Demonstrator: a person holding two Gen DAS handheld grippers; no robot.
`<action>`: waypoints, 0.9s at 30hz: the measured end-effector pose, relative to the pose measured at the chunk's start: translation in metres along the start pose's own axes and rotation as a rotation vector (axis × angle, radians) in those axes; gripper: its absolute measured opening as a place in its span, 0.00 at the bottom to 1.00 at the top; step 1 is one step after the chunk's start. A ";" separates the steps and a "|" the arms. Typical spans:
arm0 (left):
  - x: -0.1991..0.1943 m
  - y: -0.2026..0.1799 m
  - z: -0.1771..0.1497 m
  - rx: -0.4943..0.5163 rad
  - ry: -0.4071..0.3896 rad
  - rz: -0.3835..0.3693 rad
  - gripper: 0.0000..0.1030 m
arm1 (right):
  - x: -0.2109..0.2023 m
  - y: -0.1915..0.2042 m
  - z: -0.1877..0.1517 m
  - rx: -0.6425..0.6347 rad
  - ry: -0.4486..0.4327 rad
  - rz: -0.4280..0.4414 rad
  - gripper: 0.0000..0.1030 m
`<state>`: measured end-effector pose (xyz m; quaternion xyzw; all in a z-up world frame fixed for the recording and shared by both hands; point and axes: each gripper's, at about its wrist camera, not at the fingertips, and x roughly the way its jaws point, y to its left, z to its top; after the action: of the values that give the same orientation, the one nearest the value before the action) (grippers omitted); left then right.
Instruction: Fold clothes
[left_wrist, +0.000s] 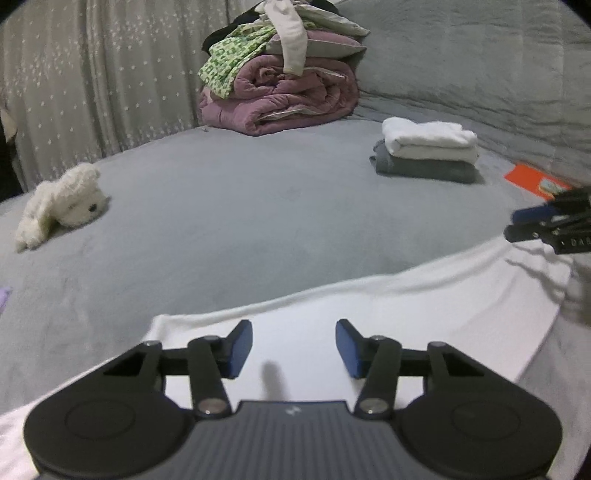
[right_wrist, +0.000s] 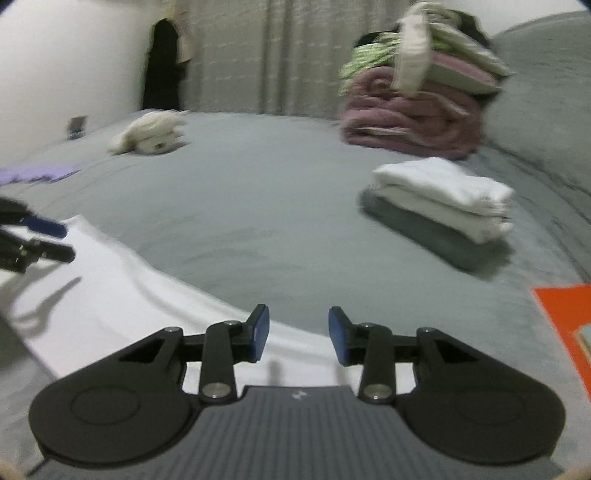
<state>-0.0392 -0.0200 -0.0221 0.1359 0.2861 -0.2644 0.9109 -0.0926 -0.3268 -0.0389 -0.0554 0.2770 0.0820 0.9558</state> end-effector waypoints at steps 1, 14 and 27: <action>-0.006 0.003 -0.001 0.010 0.005 0.005 0.50 | 0.001 0.005 0.001 -0.012 0.004 0.030 0.39; -0.057 0.034 -0.049 0.018 0.033 -0.074 0.50 | 0.002 0.092 0.015 -0.177 0.050 0.441 0.39; -0.066 0.027 -0.086 0.180 0.036 -0.089 0.23 | 0.011 0.145 -0.006 -0.426 0.080 0.514 0.10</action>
<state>-0.1086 0.0626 -0.0492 0.2093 0.2833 -0.3265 0.8771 -0.1138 -0.1837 -0.0583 -0.1856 0.2958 0.3741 0.8591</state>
